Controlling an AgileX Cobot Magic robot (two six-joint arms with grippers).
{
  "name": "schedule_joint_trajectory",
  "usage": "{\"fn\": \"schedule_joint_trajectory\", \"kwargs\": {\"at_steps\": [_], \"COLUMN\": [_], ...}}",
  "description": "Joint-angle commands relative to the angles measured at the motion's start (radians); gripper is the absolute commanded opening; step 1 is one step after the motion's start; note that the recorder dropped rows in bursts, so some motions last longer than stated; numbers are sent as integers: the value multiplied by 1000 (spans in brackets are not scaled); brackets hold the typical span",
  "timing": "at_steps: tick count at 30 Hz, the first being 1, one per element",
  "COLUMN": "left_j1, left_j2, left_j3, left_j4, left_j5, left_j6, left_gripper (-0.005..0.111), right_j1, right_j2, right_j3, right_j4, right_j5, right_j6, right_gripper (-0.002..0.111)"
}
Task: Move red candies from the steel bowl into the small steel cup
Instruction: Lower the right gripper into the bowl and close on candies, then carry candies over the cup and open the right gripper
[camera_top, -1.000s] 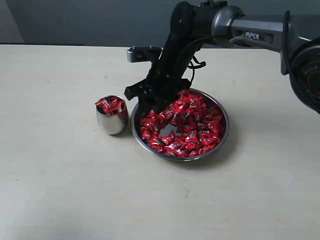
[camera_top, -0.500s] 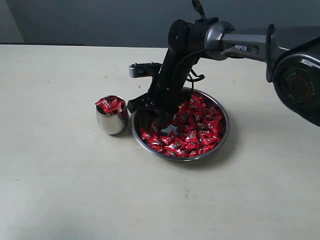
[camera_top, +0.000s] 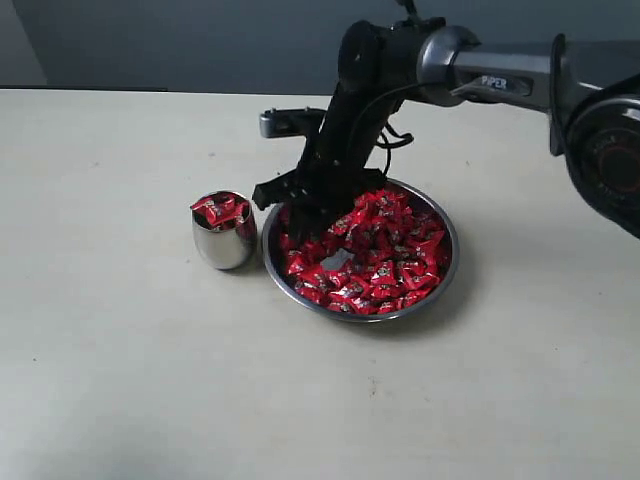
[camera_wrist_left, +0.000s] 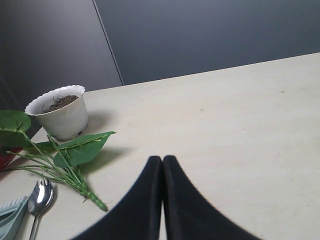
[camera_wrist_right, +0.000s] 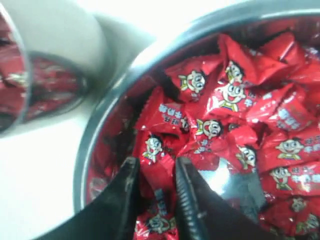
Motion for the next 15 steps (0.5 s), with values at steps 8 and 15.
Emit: {"fn": "schedule_joint_trajectory", "kwargs": {"at_steps": [8, 15], "left_j1": [-3, -3], "left_j2": [-4, -4], "left_j3": [1, 1], "left_j4": [4, 4], "left_j5": [-13, -13], "left_j6": [-4, -4], "left_gripper": [0, 0], "right_j1": [10, 36], "right_j2": [-131, -110], "right_j3": [-18, -46], "right_j4": [41, 291], "right_j5": [-11, -115], "right_j6": [-26, -154], "right_gripper": [0, 0]}}
